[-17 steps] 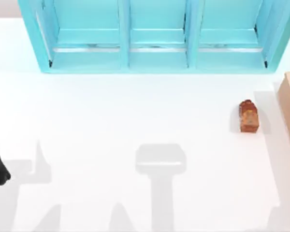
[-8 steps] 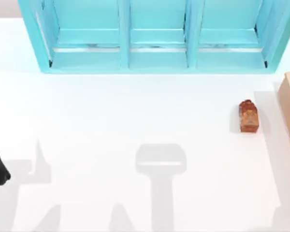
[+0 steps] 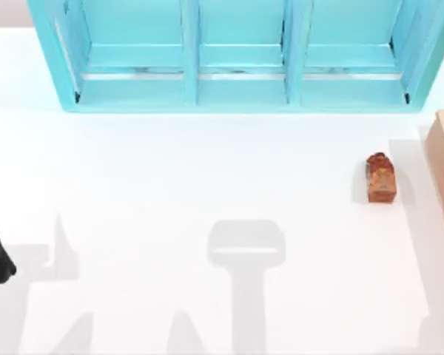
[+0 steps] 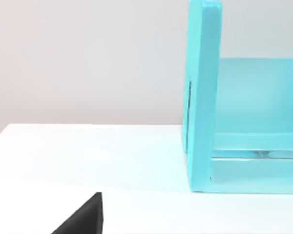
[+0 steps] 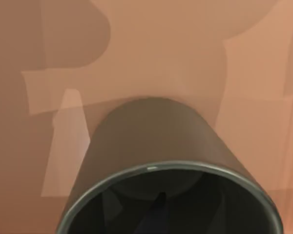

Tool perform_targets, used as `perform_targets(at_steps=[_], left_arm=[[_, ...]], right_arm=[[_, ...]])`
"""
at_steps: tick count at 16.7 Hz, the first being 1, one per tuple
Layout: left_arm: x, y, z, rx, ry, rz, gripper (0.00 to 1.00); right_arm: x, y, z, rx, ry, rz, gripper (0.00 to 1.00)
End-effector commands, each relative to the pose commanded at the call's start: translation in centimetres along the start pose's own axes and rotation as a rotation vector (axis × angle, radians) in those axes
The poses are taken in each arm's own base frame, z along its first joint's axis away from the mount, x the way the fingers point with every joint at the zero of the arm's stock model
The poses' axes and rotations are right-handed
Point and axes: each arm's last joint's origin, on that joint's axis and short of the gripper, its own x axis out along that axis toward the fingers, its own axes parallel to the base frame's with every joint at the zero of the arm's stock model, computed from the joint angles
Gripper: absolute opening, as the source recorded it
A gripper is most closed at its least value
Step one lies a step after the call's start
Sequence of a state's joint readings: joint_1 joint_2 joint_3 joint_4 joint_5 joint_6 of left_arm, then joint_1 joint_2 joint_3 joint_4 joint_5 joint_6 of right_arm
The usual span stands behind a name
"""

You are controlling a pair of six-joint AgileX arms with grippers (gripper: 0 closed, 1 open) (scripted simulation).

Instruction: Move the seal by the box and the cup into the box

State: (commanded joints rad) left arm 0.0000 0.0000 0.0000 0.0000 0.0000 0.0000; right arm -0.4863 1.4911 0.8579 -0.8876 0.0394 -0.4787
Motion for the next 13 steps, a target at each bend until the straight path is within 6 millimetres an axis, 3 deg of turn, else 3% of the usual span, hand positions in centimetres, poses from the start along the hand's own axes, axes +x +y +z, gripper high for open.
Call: perform_targets(at_steps=[2,11,13], left_arm=[[0.0,0.0,0.0,0.0,0.0,0.0,1.0],[0.0,0.0,0.0,0.0,0.0,0.0,1.0],[0.0,0.0,0.0,0.0,0.0,0.0,1.0]], right_arm=[[0.0,0.0,0.0,0.0,0.0,0.0,1.0],[-0.09,-0.04,0.03,0.0,-0.004,0.0,1.0],[-0.91,-0.71,0.46,0.007,-0.045,-0.004,1.0]])
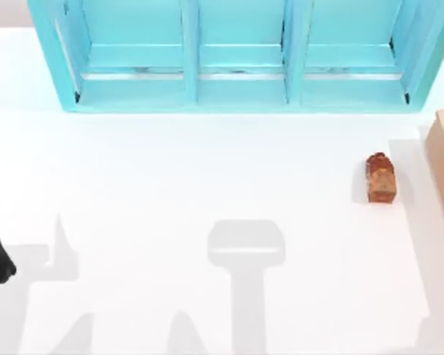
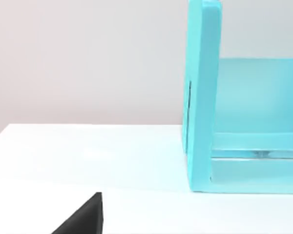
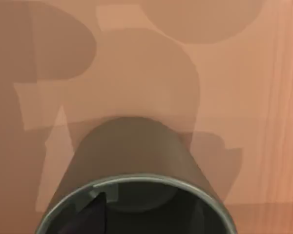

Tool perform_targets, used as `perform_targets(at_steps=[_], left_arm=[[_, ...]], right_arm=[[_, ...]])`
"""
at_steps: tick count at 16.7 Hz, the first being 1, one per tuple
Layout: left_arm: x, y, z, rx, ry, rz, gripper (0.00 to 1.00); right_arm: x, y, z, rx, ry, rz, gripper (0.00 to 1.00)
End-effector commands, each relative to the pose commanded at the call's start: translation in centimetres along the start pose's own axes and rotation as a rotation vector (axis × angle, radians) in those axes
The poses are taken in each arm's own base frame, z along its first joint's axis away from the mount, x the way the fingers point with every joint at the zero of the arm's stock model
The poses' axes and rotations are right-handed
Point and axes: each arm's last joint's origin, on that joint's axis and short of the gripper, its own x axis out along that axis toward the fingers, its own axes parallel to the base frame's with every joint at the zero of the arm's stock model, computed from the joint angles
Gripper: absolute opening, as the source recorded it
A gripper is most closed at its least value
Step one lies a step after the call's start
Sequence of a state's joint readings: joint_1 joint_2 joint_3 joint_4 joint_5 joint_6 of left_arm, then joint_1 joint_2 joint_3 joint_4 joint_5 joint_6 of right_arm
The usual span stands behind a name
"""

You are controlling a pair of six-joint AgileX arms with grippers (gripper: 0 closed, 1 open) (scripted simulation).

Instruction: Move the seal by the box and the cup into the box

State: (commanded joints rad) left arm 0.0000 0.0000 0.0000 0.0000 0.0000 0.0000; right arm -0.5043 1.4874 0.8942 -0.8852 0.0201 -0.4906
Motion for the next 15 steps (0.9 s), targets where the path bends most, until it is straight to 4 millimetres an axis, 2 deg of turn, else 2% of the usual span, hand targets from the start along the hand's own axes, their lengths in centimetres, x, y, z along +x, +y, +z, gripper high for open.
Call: perform_targets(at_steps=[4,8,10,13,15], left_arm=[[0.0,0.0,0.0,0.0,0.0,0.0,1.0],[0.0,0.0,0.0,0.0,0.0,0.0,1.0],[0.0,0.0,0.0,0.0,0.0,0.0,1.0],[0.0,0.0,0.0,0.0,0.0,0.0,1.0],[0.0,0.0,0.0,0.0,0.0,0.0,1.0]], right_arm=[[-4.6,-1.6,2.3,-0.003,-0.157,-0.039,1.0],[-8.4,-0.6,2.6,-0.038,-0.134,-0.007,1.0],[-9.2,-0.2,1.8,-0.036,-0.059,0.007,1.0],[-9.1,0.1,0.4,-0.013,0.034,0.005,1.0],[-9.1,0.1,0.2,-0.007,0.045,0.003,1.0]])
